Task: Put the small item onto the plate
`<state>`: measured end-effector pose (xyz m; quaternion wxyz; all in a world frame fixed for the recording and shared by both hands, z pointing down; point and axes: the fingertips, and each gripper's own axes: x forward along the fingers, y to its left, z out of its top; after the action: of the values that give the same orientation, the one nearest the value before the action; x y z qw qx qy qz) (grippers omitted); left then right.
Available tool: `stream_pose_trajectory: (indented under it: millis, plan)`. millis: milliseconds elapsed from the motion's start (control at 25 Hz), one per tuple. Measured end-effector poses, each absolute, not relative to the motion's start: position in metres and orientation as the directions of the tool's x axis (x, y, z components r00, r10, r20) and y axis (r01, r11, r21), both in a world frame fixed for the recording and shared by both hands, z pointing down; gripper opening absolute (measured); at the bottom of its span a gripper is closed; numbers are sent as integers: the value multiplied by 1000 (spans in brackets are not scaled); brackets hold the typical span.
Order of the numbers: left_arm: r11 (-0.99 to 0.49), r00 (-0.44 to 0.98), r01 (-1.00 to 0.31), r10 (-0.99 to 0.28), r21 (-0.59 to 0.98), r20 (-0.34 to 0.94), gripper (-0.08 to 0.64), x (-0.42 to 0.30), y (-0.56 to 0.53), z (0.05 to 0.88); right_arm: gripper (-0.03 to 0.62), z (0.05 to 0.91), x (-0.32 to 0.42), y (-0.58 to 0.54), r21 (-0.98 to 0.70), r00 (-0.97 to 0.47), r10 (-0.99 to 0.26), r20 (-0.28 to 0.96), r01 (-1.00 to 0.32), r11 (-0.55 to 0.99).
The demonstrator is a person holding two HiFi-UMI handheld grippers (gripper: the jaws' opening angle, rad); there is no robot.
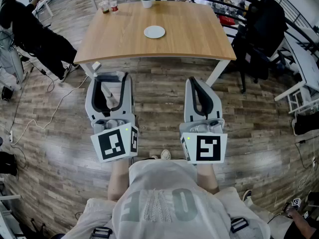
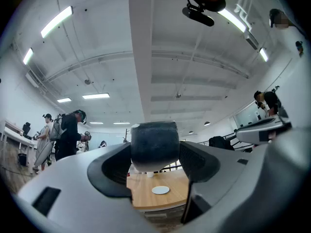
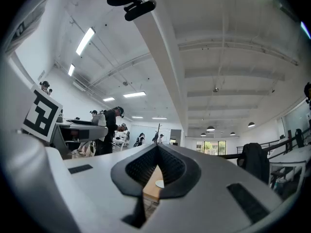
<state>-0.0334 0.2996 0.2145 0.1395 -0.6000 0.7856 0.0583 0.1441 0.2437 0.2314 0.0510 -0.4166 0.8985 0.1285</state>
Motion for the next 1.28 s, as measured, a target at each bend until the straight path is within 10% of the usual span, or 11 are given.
stream_pose_trajectory:
  millis: [1280]
  plan:
    - [317,-263,-933,-923,-171,-280,310,-45,233,232,18,257,201,151,62,-604,-758,-246,-791,609]
